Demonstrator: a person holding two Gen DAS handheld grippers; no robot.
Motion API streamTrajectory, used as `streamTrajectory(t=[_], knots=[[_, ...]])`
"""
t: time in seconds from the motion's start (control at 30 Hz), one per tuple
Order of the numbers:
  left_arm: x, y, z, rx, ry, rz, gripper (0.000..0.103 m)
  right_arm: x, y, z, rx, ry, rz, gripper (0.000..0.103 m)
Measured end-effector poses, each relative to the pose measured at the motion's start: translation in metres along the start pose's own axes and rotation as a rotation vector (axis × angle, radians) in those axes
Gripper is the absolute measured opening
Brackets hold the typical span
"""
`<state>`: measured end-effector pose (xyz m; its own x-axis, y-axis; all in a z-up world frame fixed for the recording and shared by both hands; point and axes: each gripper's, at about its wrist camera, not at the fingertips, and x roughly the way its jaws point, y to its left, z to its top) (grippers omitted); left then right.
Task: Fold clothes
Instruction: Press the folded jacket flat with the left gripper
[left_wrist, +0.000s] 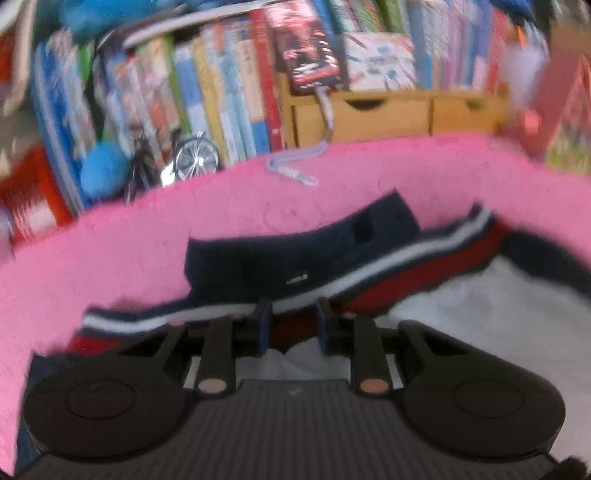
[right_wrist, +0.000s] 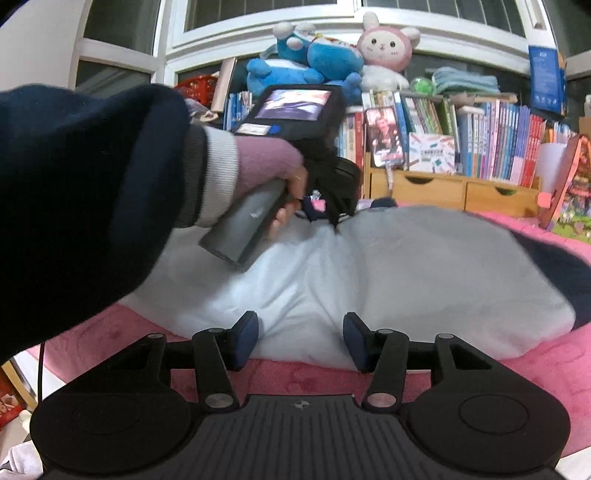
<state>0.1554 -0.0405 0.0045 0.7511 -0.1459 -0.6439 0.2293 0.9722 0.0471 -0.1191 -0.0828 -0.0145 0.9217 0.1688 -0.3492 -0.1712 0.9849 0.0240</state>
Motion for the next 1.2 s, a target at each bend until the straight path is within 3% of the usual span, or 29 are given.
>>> streamTrajectory(t=[0.07,0.17,0.23,0.33,0.43,0.53,0.7,0.83,1.0,1.2], knots=[[-0.023,0.004,-0.001,-0.036,-0.023,-0.041,0.023,-0.008,-0.003,0.007,0.01,-0.067,-0.045,0.056],[-0.07,-0.001,-0.013,0.007,-0.041,-0.127,0.023,-0.013,-0.009,0.015,0.044,-0.108,-0.083,0.058],[-0.098,-0.008,-0.027,0.045,-0.017,-0.193,0.023,-0.008,-0.009,0.014,0.064,-0.07,-0.056,0.057],[-0.121,-0.024,-0.052,0.103,0.071,-0.268,0.024,0.001,-0.005,0.006,0.069,0.017,-0.013,0.046],[-0.108,-0.043,-0.072,0.178,0.162,-0.236,0.024,0.007,0.004,0.001,0.039,0.058,-0.032,0.046],[-0.086,-0.051,-0.073,0.201,0.131,-0.191,0.027,0.008,0.005,0.002,0.046,0.065,-0.031,0.045],[-0.036,-0.042,-0.039,0.14,0.095,-0.1,0.027,0.004,0.005,0.0,0.047,0.066,-0.031,0.042],[0.004,-0.024,-0.005,0.03,0.102,-0.053,0.024,0.004,0.006,0.0,0.044,0.063,-0.039,0.039],[0.009,-0.025,-0.005,0.07,0.075,-0.025,0.024,0.001,0.001,0.0,0.056,0.064,-0.035,0.037],[0.007,-0.021,-0.001,0.045,0.083,-0.028,0.024,-0.001,0.002,-0.001,0.057,0.064,-0.036,0.038]])
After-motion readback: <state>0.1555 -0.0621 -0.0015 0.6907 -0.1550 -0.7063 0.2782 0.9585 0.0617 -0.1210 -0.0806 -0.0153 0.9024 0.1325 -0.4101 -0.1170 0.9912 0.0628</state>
